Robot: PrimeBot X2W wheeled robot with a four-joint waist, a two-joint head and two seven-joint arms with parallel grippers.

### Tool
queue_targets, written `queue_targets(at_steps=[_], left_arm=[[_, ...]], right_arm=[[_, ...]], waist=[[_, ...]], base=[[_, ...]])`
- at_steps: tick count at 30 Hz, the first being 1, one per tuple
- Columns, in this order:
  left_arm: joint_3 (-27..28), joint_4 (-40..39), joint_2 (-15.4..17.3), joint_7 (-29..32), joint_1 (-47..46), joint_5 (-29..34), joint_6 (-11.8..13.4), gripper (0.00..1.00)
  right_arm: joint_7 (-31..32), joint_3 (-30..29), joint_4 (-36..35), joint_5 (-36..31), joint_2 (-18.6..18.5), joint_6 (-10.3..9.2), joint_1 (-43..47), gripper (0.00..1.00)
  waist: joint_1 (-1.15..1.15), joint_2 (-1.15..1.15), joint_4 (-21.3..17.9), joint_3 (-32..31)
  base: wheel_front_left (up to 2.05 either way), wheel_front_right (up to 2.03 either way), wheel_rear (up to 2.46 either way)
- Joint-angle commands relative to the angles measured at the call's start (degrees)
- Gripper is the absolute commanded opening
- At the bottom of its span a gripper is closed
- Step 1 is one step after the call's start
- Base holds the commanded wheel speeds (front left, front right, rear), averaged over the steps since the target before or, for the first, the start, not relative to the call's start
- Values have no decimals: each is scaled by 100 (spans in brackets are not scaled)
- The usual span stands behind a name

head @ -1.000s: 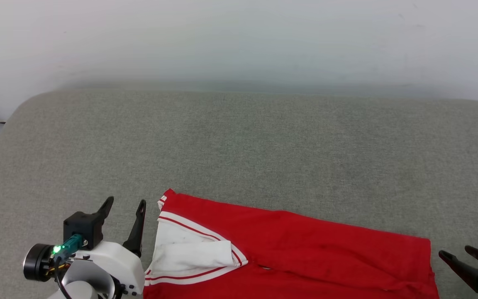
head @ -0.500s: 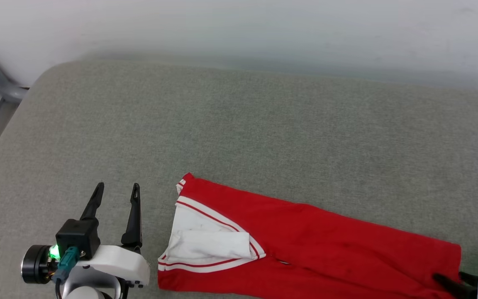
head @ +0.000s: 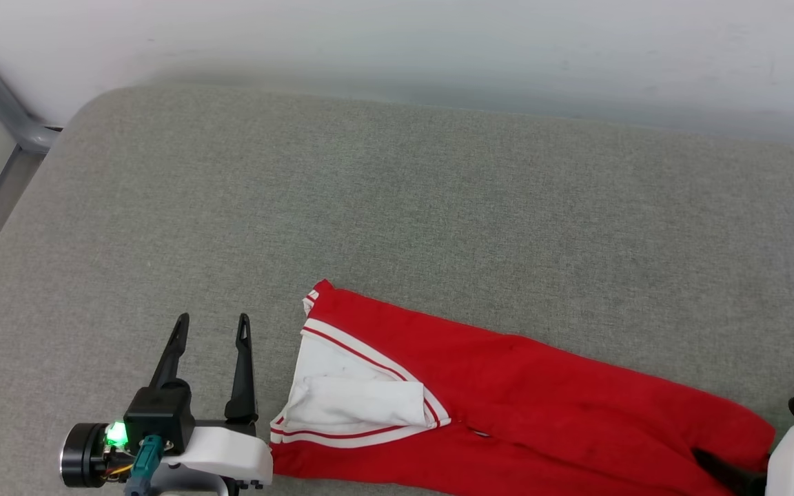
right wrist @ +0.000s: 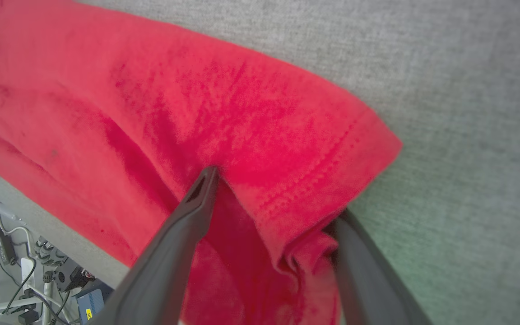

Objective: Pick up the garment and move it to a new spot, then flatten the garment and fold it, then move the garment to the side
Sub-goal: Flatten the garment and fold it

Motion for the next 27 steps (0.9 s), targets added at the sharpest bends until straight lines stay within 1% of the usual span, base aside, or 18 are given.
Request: queue_targets(at_steps=[1, 3, 4, 5, 8, 14, 20, 25, 27], left_arm=[[50, 18, -49, -15, 65, 87, -41, 100], [186, 21, -153, -14, 117, 223, -122, 100], [241, 24, -199, -14, 145, 296, -156, 100], [300, 31, -238, -14, 165, 358, -195, 100], [457, 41, -349, -15, 244, 557, -297, 100], [667, 78, -501, -14, 408, 860, -487, 100], [784, 129, -591, -14, 544, 1090, -596, 100], [864, 165, -676, -14, 606, 1212, -637, 100], [890, 174, -700, -15, 628, 1252, -640, 100]], right_arm=[[33, 271, 59, 5, 255, 31, 59, 100], [-50, 355, 77, -72, 202, 31, 9, 98], [-105, 376, 99, -108, 167, 31, -16, 33], [-157, 396, 116, -141, 142, 31, -53, 0], [-296, 400, 201, -159, 49, 24, -132, 0], [-545, 196, 394, -103, -314, 12, -321, 0], [-621, -69, 760, -137, -643, 12, -457, 0], [-584, -292, 1213, -210, -850, 13, -581, 0], [-553, -340, 1334, -258, -878, 13, -604, 0]], waist=[[0, 0, -11, 2], [0, 0, -29, 1], [0, 0, -40, -3], [0, 0, -59, -12], [0, 0, -115, -61], [0, 0, -201, -196], [0, 0, -256, -296], [0, 0, -279, -367], [0, 0, -291, -412]], base=[[0, 0, 0], [0, 0, 0], [0, 0, 0], [0, 0, 0], [0, 0, 0], [0, 0, 0], [0, 0, 0], [0, 0, 0], [0, 0, 0]])
